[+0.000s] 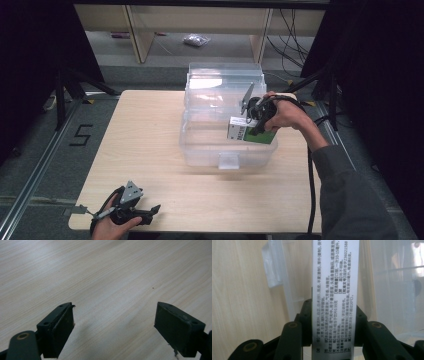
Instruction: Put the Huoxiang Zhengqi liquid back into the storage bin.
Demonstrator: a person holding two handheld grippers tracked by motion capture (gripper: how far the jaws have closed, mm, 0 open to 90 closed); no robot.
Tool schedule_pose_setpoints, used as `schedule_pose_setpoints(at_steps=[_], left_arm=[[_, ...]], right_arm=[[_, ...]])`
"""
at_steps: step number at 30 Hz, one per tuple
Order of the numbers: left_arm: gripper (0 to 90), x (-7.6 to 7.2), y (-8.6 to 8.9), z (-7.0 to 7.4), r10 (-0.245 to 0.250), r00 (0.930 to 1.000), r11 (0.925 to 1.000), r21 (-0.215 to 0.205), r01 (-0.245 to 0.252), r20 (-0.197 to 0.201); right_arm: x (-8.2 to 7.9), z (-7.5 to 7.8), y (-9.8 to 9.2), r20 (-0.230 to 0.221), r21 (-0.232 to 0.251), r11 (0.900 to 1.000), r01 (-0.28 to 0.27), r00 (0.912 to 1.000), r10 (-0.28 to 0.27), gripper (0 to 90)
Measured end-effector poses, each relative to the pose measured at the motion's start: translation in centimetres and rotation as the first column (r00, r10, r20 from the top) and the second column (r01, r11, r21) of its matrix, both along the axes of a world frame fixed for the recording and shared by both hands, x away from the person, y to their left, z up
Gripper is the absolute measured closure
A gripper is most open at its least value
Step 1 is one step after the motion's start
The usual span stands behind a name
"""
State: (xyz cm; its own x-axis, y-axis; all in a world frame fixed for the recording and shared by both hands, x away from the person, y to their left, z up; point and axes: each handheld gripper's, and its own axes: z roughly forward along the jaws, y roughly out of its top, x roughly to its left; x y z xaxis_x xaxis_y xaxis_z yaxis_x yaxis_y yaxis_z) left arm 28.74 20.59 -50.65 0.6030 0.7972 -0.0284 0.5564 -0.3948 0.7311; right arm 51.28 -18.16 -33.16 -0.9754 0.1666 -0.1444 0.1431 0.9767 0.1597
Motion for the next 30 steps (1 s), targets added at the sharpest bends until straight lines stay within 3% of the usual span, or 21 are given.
schedule_pose_setpoints(at_steps=[1,2,3,5,8,10,13,16,18,21,23,26,28,30], left_arm=[[15.2,0.0,0.0,0.0,-0.005,1.0000,1.0000,0.000,0.005,0.002],[15.3,0.1,0.4,0.1,-0.028,0.9996,0.9984,0.049,0.028,-0.005],[15.3,0.1,0.1,0.0,-0.003,1.0000,0.9999,0.013,0.003,-0.001],[15.3,0.0,0.0,0.0,0.005,1.0000,1.0000,-0.002,-0.005,0.003],[15.3,0.1,0.1,0.0,0.007,1.0000,0.9998,0.021,-0.007,0.004],[15.3,0.1,0.1,0.0,0.006,1.0000,0.9997,0.022,-0.006,0.007],[15.3,0.1,0.1,0.0,0.002,1.0000,0.9998,0.018,-0.002,0.004],[15.4,0.0,0.0,0.0,0.005,1.0000,1.0000,-0.002,-0.005,0.005],[15.4,0.0,0.0,0.1,0.004,1.0000,1.0000,-0.001,-0.004,0.004],[15.4,0.0,0.0,0.1,0.004,1.0000,1.0000,0.001,-0.004,0.006],[15.5,0.0,0.0,0.2,0.000,1.0000,1.0000,0.000,0.000,0.009],[15.5,0.0,0.0,0.2,0.002,1.0000,1.0000,-0.001,-0.002,0.006],[15.5,0.0,0.0,0.2,0.000,1.0000,1.0000,0.000,0.000,0.005],[15.5,0.0,0.0,0.2,-0.001,1.0000,1.0000,-0.001,0.001,0.008]], right_arm=[[0.2,-0.3,-0.1,-0.011,0.002,1.000,-0.005,0.9999,0.005,64.2],[0.2,-0.5,-0.1,-0.010,0.003,1.000,0.008,0.9999,-0.008,64.2],[0.4,-0.7,-0.2,-0.009,0.006,1.000,-0.004,1.0000,0.004,64.2],[0.5,-1.2,-0.3,-0.018,0.010,1.000,0.001,0.9998,-0.001,64.2],[1.0,-2.0,-0.3,-0.020,-0.008,1.000,-0.025,0.9995,0.025,64.2],[1.0,-2.4,-0.3,-0.026,-0.013,1.000,0.005,0.9997,-0.005,64.2],[1.3,-3.2,-0.4,-0.038,0.004,1.000,-0.006,0.9993,0.007,64.2],[1.3,-3.6,-0.5,-0.051,-0.019,0.999,0.029,0.9982,-0.030,64.2],[1.8,-4.1,-0.6,-0.049,-0.009,1.000,-0.020,0.9986,0.019,64.2],[1.7,-4.6,-0.5,-0.065,-0.010,1.000,0.013,0.9978,-0.014,64.2],[2.1,-5.1,-0.5,-0.061,0.002,0.999,-0.046,0.9971,0.046,64.2],[1.6,-5.4,-0.4,-0.100,-0.005,0.999,0.050,0.9937,-0.050,64.2],[2.2,-5.8,-0.6,-0.089,-0.008,1.000,-0.020,0.9959,0.019,64.1],[2.1,-6.1,-0.5,-0.099,0.008,1.000,-0.006,0.9951,0.007,64.1]])
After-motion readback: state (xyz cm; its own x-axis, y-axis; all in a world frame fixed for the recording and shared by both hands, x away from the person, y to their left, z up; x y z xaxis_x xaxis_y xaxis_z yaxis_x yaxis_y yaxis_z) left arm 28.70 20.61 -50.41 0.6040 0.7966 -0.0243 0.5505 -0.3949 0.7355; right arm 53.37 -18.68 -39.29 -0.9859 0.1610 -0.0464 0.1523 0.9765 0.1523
